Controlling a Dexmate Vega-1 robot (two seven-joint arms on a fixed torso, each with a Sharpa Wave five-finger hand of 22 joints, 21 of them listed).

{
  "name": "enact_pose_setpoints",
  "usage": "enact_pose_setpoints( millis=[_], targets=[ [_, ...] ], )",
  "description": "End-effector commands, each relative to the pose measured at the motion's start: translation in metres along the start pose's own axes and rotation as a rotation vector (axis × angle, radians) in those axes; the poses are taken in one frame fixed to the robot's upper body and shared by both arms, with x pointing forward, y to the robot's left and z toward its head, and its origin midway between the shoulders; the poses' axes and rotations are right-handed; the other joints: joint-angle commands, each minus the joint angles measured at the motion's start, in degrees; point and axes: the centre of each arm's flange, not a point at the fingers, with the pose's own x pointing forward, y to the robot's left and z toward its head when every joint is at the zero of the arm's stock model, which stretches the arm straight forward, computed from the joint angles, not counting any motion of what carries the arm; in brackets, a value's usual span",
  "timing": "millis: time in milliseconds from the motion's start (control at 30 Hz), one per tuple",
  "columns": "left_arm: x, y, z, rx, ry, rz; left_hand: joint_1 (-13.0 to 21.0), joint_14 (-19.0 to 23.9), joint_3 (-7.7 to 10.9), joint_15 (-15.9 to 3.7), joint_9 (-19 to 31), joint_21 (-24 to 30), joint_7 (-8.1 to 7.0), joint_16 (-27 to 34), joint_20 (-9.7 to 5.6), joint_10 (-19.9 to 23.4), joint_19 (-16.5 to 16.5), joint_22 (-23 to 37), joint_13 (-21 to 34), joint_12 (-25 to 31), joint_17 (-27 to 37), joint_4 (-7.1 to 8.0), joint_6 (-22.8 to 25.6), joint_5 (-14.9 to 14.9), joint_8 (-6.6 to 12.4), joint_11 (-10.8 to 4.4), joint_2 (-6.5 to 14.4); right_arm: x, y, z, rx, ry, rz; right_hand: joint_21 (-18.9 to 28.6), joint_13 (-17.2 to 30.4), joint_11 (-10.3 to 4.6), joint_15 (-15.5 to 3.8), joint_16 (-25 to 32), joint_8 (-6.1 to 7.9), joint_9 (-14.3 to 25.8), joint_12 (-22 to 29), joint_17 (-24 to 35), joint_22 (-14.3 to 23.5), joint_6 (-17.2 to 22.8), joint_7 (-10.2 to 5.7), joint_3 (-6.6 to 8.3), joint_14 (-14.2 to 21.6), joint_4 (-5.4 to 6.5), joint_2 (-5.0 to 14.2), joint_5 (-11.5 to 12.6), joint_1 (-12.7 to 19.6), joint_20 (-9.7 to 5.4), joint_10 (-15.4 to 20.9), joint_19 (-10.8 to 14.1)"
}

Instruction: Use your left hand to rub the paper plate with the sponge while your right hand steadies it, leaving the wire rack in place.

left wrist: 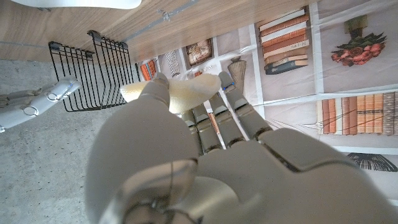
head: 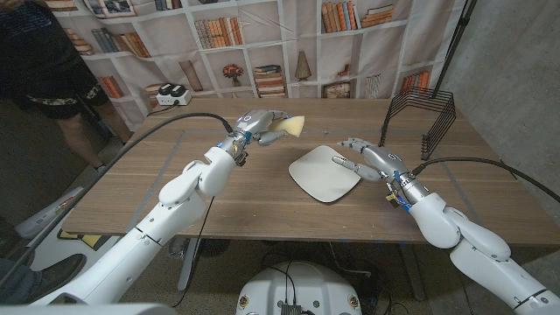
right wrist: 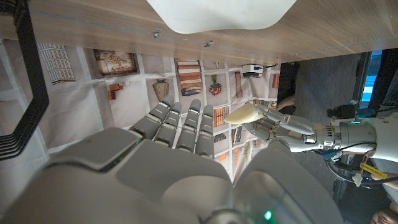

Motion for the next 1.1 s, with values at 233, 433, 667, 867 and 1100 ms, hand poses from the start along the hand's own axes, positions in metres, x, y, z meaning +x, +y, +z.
enact_pose_setpoints(
  millis=[233,433,667,867,1100],
  targets=[
    [0.005,-0.01,0.006,-0.021,-0.027,-0.028,-0.3,-0.2,0.16,-4.53,0.2,-0.1,-0.13,-0.3,-0.03,-0.1,-0.4,-0.1,0.3,-0.2,0.1,0.16,0.3,-0.2,-0.15,-0.13,-0.1,0.002,0.022,-0.007,-0.051,0.034,0.064,0.0,0.1,-0.58,0.11,-0.1,-0.28,0.3,0.1,0.2,0.3,0.2,-0.5,0.09,0.1,-0.17,0.26,0.4,0.6,-2.35,0.3,-0.3],
    [0.01,-0.017,0.008,-0.035,-0.031,-0.052,-0.4,-0.2,0.15,-4.48,0.2,-0.2,-0.11,-0.3,0.08,-0.1,-0.7,-0.1,0.3,-0.2,0.1,0.22,0.3,-0.2,-0.2,-0.11,-0.1,0.002,0.028,-0.007,-0.063,0.029,0.079,0.1,0.1,-1.06,-1.05,0.4,0.05,0.3,0.6,0.1,0.3,1.5,-1.15,0.03,1.9,-0.3,0.34,0.5,0.7,-2.8,2.1,0.1],
    [0.02,-0.029,0.015,-0.049,-0.057,-0.082,-0.6,-0.6,0.14,-4.29,0.2,-0.3,0.05,-0.5,0.2,-0.3,-1.1,-0.1,0.3,-0.2,0.1,0.33,-0.1,-0.3,-0.41,-0.01,-0.1,0.004,0.031,-0.007,-0.06,0.034,0.084,0.2,0.1,-1.1,-1.31,0.4,0.08,0.3,0.6,0.1,0.3,1.8,-1.16,0.0,2.2,-0.36,0.34,0.5,0.7,-2.96,2.4,0.2],
    [0.027,-0.039,0.022,-0.045,-0.083,-0.113,-0.7,-0.9,0.13,-4.33,0.2,-0.4,0.09,-0.6,0.27,-1.0,-1.5,-0.1,0.3,-0.5,0.1,0.43,-0.8,-0.3,-0.75,0.12,-0.2,0.004,0.032,-0.008,-0.06,0.041,0.086,0.2,0.1,-1.2,-1.2,0.2,0.03,0.3,0.5,0.1,0.3,1.9,-1.15,-0.01,2.1,-0.41,0.38,0.6,0.8,-3.05,2.3,0.2],
    [0.03,-0.048,0.026,-0.03,-0.09,-0.16,-0.9,-1.4,0.13,-4.02,0.2,-0.6,-0.11,-0.8,0.28,-1.4,-2.0,-0.1,0.3,-0.6,0.1,0.52,-1.3,-0.3,-0.97,0.12,-0.2,0.004,0.032,-0.011,-0.059,0.047,0.091,0.1,0.1,-1.15,-1.31,0.2,0.04,0.3,0.4,0.0,0.3,2.1,-1.17,-0.01,2.1,-0.45,0.43,0.6,0.8,-3.02,2.3,0.2]
  ],
)
